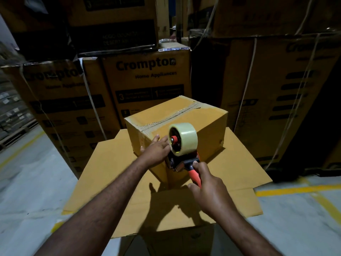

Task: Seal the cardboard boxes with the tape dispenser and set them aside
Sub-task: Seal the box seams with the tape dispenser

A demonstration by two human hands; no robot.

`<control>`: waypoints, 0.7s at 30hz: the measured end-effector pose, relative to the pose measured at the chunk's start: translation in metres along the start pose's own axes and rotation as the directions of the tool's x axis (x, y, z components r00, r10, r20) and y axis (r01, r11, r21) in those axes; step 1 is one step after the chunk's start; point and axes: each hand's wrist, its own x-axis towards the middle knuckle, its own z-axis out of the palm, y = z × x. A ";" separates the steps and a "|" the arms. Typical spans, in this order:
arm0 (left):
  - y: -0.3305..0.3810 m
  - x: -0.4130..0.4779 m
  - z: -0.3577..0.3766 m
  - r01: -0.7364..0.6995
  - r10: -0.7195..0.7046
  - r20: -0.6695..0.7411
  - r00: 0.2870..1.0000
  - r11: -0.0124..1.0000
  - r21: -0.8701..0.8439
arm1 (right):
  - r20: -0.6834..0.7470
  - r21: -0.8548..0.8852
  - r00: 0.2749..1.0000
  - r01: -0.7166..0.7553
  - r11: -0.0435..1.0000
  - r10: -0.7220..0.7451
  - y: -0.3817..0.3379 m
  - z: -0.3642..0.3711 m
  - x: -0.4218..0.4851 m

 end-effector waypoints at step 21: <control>0.006 -0.006 0.021 0.089 -0.058 -0.243 0.968 0.989 0.119 | 0.311 0.646 0.938 -0.326 0.690 0.153 0.016 -0.060 -0.015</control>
